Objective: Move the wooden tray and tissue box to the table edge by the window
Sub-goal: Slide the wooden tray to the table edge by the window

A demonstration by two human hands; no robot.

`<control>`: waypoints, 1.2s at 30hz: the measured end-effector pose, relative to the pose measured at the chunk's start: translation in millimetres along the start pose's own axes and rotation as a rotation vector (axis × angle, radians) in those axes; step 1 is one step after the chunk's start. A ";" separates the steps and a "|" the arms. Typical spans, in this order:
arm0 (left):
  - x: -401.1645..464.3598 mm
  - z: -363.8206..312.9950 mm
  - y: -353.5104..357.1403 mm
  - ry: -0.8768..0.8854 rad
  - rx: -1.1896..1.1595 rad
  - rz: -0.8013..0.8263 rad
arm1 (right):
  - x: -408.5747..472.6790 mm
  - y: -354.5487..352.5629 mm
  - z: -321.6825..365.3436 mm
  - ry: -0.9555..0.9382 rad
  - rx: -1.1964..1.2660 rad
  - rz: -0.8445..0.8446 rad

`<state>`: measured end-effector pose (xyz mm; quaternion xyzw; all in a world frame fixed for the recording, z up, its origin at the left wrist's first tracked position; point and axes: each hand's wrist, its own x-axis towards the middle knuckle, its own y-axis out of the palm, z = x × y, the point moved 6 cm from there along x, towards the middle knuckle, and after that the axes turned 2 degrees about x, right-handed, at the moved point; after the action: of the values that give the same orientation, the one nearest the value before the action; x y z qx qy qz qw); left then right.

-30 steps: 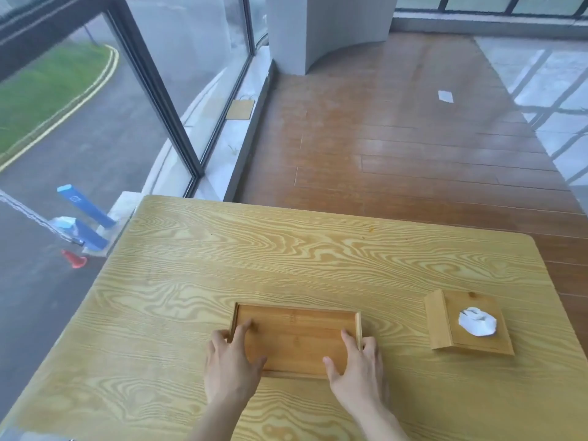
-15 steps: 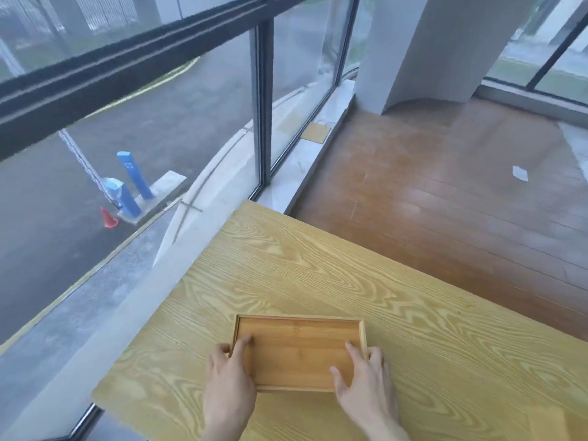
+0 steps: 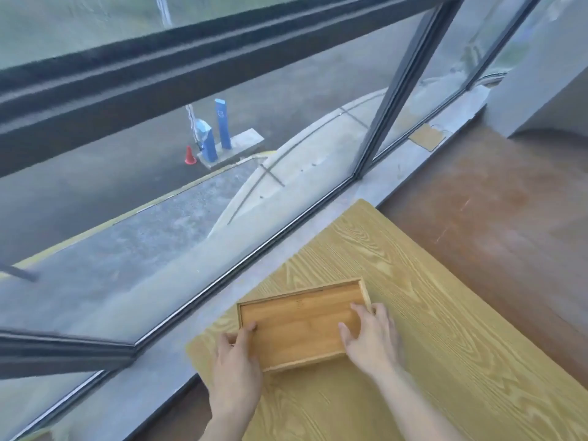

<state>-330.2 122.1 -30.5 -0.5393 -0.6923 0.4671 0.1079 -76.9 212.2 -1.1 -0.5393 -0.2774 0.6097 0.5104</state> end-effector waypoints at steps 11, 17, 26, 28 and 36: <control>10.6 13.4 12.6 -0.126 -0.008 0.043 | 70.5 5.9 61.8 -0.203 -0.198 0.038; 13.3 19.6 19.1 -0.146 0.024 0.067 | 87.3 16.9 66.0 -0.254 -0.185 0.103; 14.6 2.5 18.9 0.199 0.187 -0.037 | 51.2 39.5 54.4 -0.340 -0.164 0.213; 15.0 -6.5 29.8 0.297 0.227 0.015 | 42.3 45.6 51.2 -0.366 -0.230 0.263; 24.3 -6.5 47.1 0.288 0.304 0.098 | 44.1 48.2 55.4 -0.337 -0.220 0.261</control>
<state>-305.0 145.3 -71.5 -0.6111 -0.5642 0.4891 0.2627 -140.0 248.9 -45.8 -0.5137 -0.3514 0.7179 0.3120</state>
